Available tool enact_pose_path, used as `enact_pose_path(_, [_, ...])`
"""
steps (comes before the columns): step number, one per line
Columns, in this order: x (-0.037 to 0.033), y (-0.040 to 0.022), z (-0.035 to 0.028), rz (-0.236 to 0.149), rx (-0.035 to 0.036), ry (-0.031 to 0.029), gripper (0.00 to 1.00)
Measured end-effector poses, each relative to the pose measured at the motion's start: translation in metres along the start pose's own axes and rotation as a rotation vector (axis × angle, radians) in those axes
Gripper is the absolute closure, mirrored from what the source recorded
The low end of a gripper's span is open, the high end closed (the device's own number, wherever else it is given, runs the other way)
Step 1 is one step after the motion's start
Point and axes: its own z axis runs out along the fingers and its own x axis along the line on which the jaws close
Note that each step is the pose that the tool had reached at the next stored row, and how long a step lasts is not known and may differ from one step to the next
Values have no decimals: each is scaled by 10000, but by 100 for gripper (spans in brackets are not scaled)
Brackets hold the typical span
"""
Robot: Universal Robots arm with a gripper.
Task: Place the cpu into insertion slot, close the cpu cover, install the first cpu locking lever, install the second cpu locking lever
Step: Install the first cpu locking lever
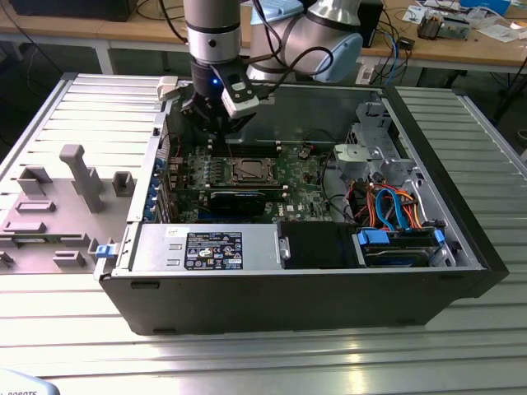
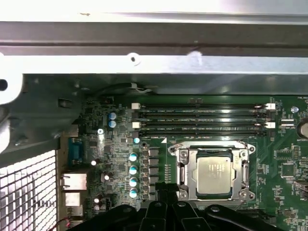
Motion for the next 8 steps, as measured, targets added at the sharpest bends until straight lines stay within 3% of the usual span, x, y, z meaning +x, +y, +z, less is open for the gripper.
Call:
enact_pose_path(2, [61,6,-1,-6,-1,-17,89])
enact_pose_path(8, [64,106,-3,-94,-2,-18,89])
